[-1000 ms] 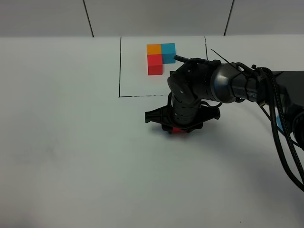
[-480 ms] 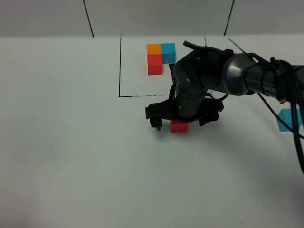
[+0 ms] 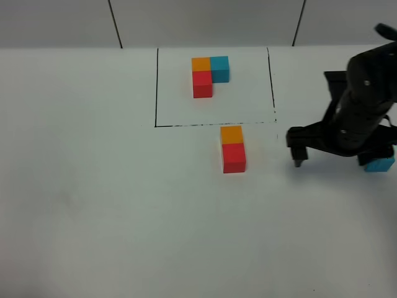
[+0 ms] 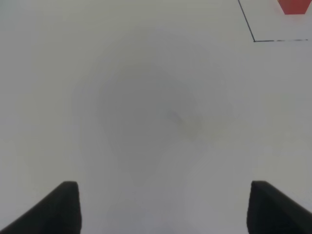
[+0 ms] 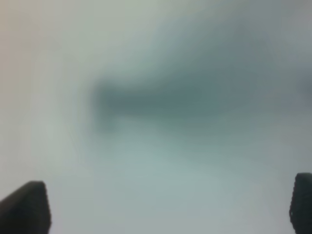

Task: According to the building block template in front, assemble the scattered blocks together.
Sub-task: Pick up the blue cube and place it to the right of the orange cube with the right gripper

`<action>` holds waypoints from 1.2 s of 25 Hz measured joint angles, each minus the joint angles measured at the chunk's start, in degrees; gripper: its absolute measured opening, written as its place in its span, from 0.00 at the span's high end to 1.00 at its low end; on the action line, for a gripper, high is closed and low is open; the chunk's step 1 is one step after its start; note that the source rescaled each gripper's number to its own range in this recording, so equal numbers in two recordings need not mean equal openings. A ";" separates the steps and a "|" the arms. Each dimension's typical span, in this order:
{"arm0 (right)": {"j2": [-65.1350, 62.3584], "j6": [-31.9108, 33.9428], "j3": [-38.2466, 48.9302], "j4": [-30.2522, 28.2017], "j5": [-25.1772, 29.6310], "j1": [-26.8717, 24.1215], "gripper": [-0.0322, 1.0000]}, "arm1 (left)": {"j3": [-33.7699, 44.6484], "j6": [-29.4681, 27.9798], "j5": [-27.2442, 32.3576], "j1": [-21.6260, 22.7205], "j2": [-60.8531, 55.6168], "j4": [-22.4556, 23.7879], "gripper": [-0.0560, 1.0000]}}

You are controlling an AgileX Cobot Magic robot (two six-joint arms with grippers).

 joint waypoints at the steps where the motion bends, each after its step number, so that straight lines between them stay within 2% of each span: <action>1: -0.87 -1.41 0.67 0.00 0.47 -1.84 0.00 | 0.00 0.00 0.00 0.00 0.00 0.00 0.42; 5: -2.12 -7.44 1.26 0.00 1.33 -8.56 0.00 | 0.00 0.00 0.00 0.00 0.00 0.00 0.42; 9: -1.93 -17.61 1.40 0.58 -1.98 -15.01 0.00 | 0.00 0.00 0.00 0.00 0.00 0.00 0.42; 16: 3.22 -32.84 1.40 9.69 -4.18 -21.49 0.00 | 0.00 0.00 0.00 0.00 0.00 0.00 0.42; 20: 5.07 -35.35 1.40 11.62 -6.68 -21.69 0.00 | 0.00 0.00 0.00 0.00 0.00 0.00 0.42; 30: 8.01 -35.07 1.40 11.96 -10.89 -21.69 0.01 | 0.00 0.00 0.00 0.00 0.00 0.00 0.42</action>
